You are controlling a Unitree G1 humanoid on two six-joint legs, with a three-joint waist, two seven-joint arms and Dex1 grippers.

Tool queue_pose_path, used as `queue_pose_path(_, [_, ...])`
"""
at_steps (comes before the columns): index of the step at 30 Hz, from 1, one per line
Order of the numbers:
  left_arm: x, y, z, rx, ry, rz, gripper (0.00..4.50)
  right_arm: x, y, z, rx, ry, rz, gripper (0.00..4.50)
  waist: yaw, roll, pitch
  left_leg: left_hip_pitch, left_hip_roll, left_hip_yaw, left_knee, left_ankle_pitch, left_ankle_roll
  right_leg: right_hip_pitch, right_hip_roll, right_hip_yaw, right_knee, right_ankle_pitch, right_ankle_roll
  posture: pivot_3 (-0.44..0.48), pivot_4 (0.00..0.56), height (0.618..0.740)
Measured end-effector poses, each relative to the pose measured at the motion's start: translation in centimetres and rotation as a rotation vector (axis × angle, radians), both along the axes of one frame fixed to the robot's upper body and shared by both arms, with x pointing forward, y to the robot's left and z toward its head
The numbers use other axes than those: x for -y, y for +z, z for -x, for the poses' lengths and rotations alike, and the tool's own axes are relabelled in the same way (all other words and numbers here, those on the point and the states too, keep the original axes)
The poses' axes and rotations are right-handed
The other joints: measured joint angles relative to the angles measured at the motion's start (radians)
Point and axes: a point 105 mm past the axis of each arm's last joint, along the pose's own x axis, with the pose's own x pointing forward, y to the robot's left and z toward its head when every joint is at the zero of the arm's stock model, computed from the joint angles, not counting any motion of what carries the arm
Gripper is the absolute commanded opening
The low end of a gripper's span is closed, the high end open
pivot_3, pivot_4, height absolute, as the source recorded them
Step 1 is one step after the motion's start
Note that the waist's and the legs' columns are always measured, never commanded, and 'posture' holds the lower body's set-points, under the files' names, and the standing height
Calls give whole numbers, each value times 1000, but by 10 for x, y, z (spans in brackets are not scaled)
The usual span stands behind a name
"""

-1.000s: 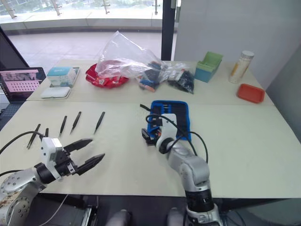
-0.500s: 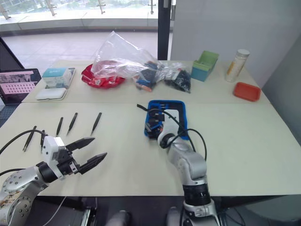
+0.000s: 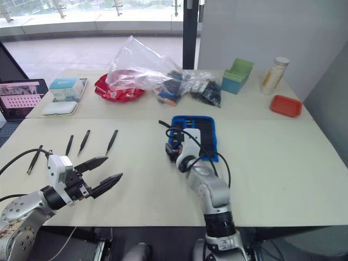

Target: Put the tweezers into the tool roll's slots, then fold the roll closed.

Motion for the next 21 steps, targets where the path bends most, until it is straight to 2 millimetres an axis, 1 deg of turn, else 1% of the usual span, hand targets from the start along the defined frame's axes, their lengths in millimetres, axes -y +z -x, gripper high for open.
queue_pose_path(3, [1, 0, 1, -1, -1, -1, 4500, 2, 0, -1, 4, -10, 5, 630, 0, 0, 0, 0, 0, 0, 0, 0, 0, 0, 0, 0, 0, 0, 0, 0, 150, 740])
queue_pose_path(5, [1, 1, 1, -1, -2, -1, 4500, 3, 0, -1, 7, -12, 9, 41, 0, 0, 0, 0, 0, 0, 0, 0, 0, 0, 0, 0, 0, 0, 0, 0, 150, 740])
queue_pose_path(12, [2, 1, 1, -13, -1, 14, 4500, 4, 0, -1, 11, -16, 23, 41, 0, 0, 0, 0, 0, 0, 0, 0, 0, 0, 0, 0, 0, 0, 0, 0, 150, 740])
queue_pose_path(16, [2, 1, 2, -12, 5, 15, 4500, 7, -1, -1, 33, 15, 71, 41, 0, 0, 0, 0, 0, 0, 0, 0, 0, 0, 0, 0, 0, 0, 0, 0, 150, 740])
queue_pose_path(20, [2, 2, 2, -11, 6, 16, 4500, 4, 5, 8, 127, 152, 209, 41, 0, 0, 0, 0, 0, 0, 0, 0, 0, 0, 0, 0, -1, 0, 0, 0, 150, 740])
queue_pose_path(21, [3, 2, 1, -9, 3, 16, 4500, 4, 6, 13, 167, 211, 268, 41, 1, 0, 0, 0, 0, 0, 0, 0, 0, 0, 0, 0, -1, 0, 0, 0, 150, 740])
